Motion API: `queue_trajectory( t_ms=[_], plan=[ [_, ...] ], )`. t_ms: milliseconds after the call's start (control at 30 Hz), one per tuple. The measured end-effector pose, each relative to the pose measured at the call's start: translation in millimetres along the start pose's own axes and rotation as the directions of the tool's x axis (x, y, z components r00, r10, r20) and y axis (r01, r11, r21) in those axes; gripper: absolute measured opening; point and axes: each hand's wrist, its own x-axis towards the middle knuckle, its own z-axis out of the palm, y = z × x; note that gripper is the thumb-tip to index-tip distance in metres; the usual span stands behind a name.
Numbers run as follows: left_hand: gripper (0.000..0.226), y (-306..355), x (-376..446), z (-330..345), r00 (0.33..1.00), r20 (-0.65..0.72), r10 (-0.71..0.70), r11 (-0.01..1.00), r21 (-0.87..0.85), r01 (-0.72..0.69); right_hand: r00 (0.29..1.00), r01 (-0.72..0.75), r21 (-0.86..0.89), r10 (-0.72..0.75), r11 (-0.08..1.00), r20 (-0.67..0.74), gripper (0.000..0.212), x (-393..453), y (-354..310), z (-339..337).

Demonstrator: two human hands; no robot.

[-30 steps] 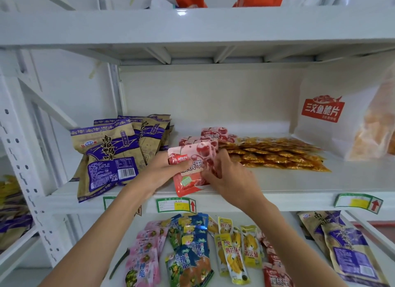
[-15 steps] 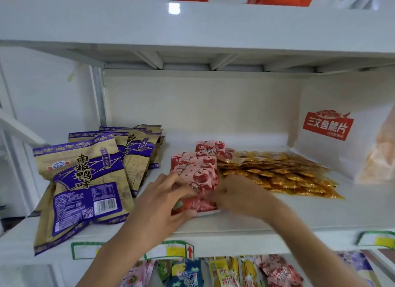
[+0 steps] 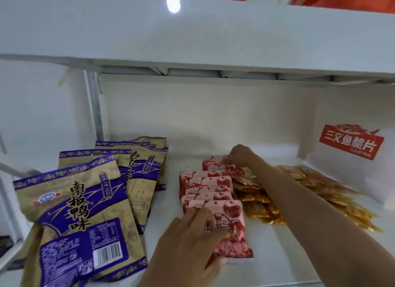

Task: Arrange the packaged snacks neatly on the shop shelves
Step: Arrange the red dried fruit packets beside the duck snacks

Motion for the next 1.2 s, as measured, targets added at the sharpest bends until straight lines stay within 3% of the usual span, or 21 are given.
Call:
queue_trajectory(
  t_ms=[100,167,233,367,500,667,733,800,867,933,1067,1133,1200],
  plan=[
    [0.061,1,0,3,0.998,0.010,-0.065,0.997,-0.032,0.065,0.993,0.043,0.352,-0.002,0.935,-0.117,0.025,-6,-5,-12],
    [0.053,4,2,0,0.992,0.010,-0.126,0.990,-0.055,0.126,0.982,0.098,0.589,0.020,0.802,-0.189,0.018,-14,-10,-34],
    [0.042,7,7,-4,0.983,0.029,-0.180,0.982,-0.049,0.181,0.957,0.160,0.782,0.101,0.603,-0.273,0.019,-21,-13,-60],
    [0.043,8,20,-10,0.972,-0.003,-0.234,0.972,0.014,0.234,0.885,0.277,0.897,0.272,0.344,-0.378,0.019,-43,-11,-96],
    [0.043,2,30,-14,0.960,0.001,-0.279,0.958,0.064,0.278,0.941,0.279,0.942,0.141,0.187,-0.307,0.029,-103,-23,-100],
    [0.044,0,20,-19,0.958,-0.080,-0.275,0.960,0.025,0.278,0.991,0.133,0.968,-0.027,0.211,-0.130,0.032,-193,-29,-80],
    [0.038,2,10,-23,0.907,-0.218,-0.360,0.931,-0.150,0.333,0.994,0.105,0.970,-0.058,0.220,-0.095,0.028,-225,-30,-67],
    [0.027,9,1,-26,0.803,-0.281,-0.526,0.808,-0.459,0.369,0.989,0.135,0.966,-0.093,0.222,-0.117,0.022,-249,-33,-53],
    [0.021,19,-6,-29,0.774,-0.145,-0.617,0.537,-0.796,0.279,0.977,0.210,0.940,-0.104,0.268,-0.189,0.017,-266,-35,-41],
    [0.024,31,-13,-34,0.816,0.000,-0.579,0.352,-0.902,0.250,0.966,0.255,0.929,-0.101,0.269,-0.237,0.018,-280,-37,-29],
    [0.021,40,-19,-34,0.777,0.073,-0.625,0.253,-0.923,0.290,0.957,0.257,0.933,-0.202,0.250,-0.209,0.027,-301,-40,-18],
    [0.019,34,-21,-33,0.765,0.088,-0.638,0.241,-0.921,0.307,0.960,0.211,0.913,-0.249,0.348,-0.126,0.032,-304,-31,-13],
    [0.018,29,-25,-34,0.768,0.112,-0.631,0.264,-0.900,0.348,0.959,0.176,0.844,-0.283,0.506,-0.031,0.021,-307,-20,-6]
  ],
)
